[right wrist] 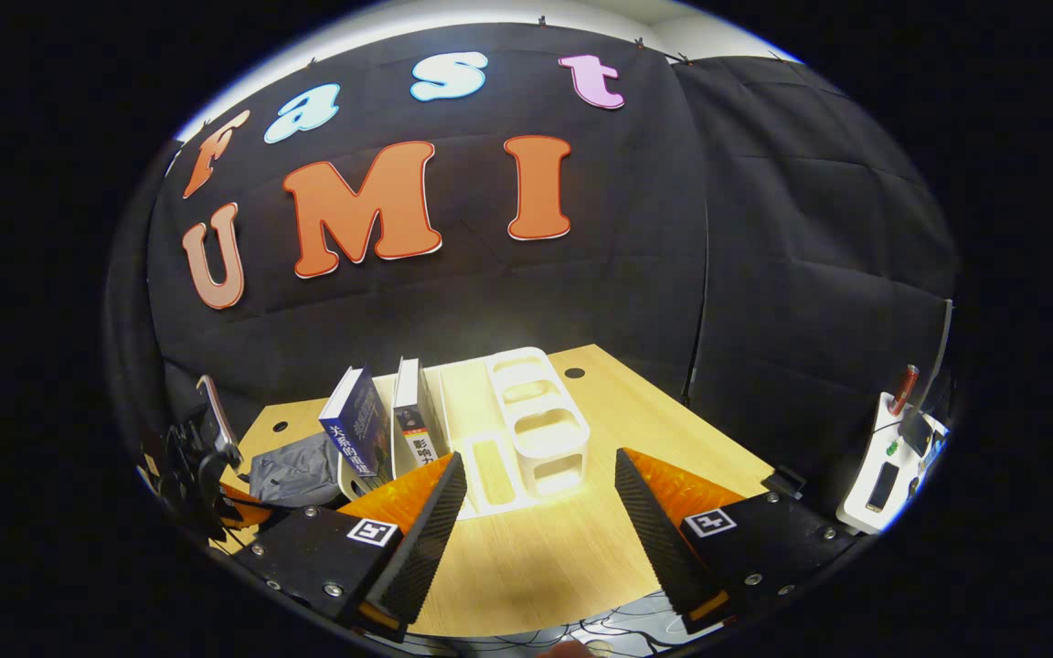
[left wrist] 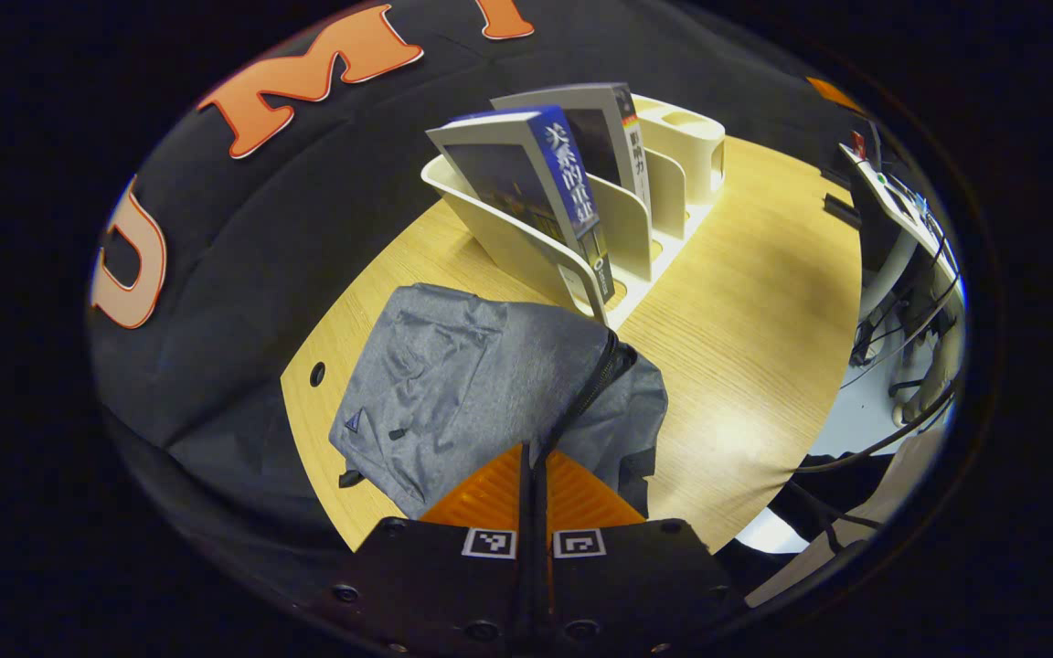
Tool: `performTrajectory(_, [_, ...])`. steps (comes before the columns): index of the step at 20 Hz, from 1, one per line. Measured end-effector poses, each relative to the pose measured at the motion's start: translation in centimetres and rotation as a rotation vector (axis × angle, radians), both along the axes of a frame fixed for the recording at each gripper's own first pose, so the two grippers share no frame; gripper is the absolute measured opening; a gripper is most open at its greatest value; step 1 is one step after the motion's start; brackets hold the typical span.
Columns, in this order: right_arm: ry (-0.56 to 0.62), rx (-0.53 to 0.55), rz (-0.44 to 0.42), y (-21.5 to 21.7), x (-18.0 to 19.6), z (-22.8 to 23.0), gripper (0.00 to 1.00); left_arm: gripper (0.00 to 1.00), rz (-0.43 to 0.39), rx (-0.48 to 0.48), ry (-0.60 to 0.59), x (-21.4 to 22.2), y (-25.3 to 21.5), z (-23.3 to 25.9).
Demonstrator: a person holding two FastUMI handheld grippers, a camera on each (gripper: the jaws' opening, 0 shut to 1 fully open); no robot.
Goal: Open the schoolbag, grab two books from the bookshelf and put them into the schoolbag.
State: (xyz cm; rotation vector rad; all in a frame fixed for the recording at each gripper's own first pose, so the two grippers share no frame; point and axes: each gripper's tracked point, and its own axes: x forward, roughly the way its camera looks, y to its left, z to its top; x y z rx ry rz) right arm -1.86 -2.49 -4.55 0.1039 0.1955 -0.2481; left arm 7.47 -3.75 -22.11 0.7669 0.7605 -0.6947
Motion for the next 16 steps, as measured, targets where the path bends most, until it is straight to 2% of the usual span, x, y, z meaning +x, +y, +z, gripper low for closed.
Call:
performTrajectory(3, [-0.016,-0.017,-0.020,1.2,-0.3,1.0,0.98,0.01,-0.027,-0.029,-0.011,2.4,0.7,3.2])
performTrajectory(10, [-0.019,0.003,0.025,6.0,0.2,3.5,0.98,0.01,-0.097,-0.075,-0.077,7.2,0.7,9.0])
performTrajectory(14, [-0.008,-0.017,0.059,7.4,0.8,5.5,0.98,0.01,-0.090,-0.120,-0.079,8.2,-0.2,10.6])
performTrajectory(16, [0.004,-0.008,0.107,8.0,1.7,6.9,0.98,0.01,-0.072,-0.123,-0.077,8.8,-0.2,10.7])
